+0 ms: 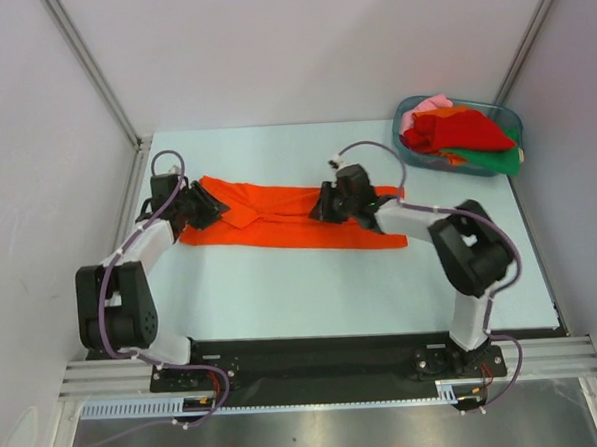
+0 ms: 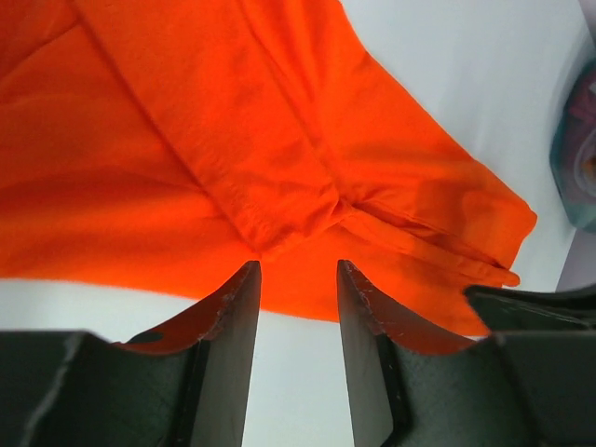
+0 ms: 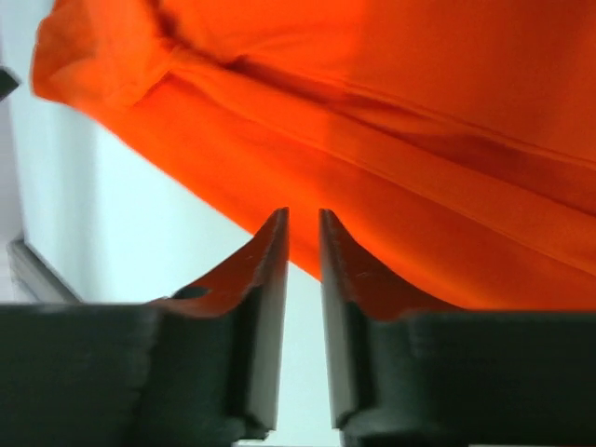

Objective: Fold and stack the t-shirts
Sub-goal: Fold the tshirt

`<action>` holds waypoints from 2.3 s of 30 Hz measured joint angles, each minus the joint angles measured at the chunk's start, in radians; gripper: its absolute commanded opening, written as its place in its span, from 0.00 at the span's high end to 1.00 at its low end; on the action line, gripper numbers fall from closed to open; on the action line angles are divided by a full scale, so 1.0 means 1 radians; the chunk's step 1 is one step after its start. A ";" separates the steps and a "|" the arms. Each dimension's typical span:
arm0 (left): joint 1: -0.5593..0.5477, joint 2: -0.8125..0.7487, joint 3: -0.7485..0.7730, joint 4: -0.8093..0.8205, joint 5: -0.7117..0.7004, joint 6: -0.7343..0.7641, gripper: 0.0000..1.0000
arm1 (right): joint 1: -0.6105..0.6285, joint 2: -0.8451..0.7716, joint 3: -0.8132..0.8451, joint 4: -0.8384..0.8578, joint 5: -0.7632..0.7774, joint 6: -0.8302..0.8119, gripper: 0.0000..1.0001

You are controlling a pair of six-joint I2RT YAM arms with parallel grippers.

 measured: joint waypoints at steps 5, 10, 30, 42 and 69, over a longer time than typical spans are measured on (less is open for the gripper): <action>-0.021 0.117 0.082 0.022 0.037 0.002 0.61 | 0.113 0.220 0.144 0.112 -0.013 0.082 0.91; -0.026 0.172 0.111 0.025 0.043 0.003 0.62 | 0.159 0.329 0.245 0.164 -0.016 0.133 0.98; -0.114 0.323 0.242 0.040 0.060 -0.004 0.60 | 0.185 0.505 0.438 0.197 -0.030 0.200 1.00; -0.141 0.343 0.280 0.040 0.061 -0.004 0.59 | 0.160 0.591 0.558 0.164 -0.013 0.165 1.00; -0.177 0.448 0.315 0.045 0.056 -0.008 0.60 | 0.082 0.309 0.433 -0.068 -0.048 -0.089 0.96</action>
